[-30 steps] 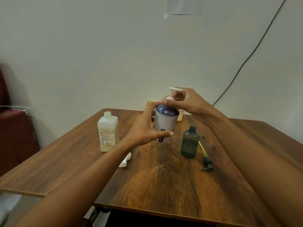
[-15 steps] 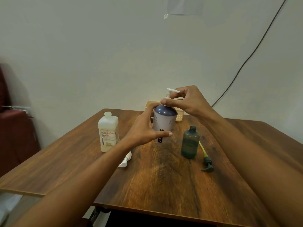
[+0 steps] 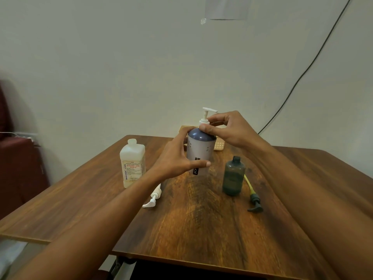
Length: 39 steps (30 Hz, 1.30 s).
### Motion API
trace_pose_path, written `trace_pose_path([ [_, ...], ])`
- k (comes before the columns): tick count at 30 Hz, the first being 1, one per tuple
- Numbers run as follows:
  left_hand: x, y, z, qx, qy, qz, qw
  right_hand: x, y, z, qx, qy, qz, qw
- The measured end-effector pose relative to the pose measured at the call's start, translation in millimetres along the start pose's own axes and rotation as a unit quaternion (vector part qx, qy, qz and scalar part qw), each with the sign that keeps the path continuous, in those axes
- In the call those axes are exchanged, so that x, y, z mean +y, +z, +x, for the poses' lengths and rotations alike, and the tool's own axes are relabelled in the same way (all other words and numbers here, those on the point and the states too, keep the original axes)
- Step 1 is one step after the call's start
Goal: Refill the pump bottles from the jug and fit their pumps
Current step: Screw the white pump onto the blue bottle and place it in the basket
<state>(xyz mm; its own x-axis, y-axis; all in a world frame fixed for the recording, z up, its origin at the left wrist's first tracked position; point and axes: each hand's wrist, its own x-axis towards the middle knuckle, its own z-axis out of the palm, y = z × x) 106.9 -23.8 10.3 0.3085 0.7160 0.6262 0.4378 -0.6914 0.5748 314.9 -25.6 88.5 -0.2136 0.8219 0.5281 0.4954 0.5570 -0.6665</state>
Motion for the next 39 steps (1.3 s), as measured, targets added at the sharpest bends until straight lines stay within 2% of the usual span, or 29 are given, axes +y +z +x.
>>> trace_pose_path([
  [5, -1.5, 2.7, 1.8, 0.008, -0.003, -0.002, 1.0, 0.1, 11.1, -1.7, 0.03, -0.001, 0.04, 0.999],
  [10, -7.4, 0.6, 4.9, -0.003, -0.018, 0.006, 1.0, 6.3, 11.1, -4.4, -0.023, 0.044, 0.098, 0.994],
  [16, -15.1, 0.6, 27.6, 0.006, -0.065, -0.032, 0.997, 23.6, 12.4, 6.9, -0.047, 0.121, 0.162, 0.978],
  [21, -21.7, 3.3, 60.4, 0.015, -0.121, -0.054, 0.991, 30.0, 4.1, 37.7, -0.069, 0.167, 0.143, 0.973],
  [27, -28.1, 1.8, 118.4, 0.036, -0.113, 0.044, 0.992, 34.8, -10.5, 87.3, -0.041, 0.166, 0.119, 0.978],
  [35, -50.5, 5.9, 213.3, 0.064, -0.152, 0.173, 0.971, 73.1, -15.0, 167.1, 0.0, 0.158, 0.101, 0.982],
  [39, -73.8, 12.9, 255.4, 0.062, -0.178, 0.168, 0.968, 112.4, -11.3, 211.0, 0.02, 0.172, 0.118, 0.978],
])
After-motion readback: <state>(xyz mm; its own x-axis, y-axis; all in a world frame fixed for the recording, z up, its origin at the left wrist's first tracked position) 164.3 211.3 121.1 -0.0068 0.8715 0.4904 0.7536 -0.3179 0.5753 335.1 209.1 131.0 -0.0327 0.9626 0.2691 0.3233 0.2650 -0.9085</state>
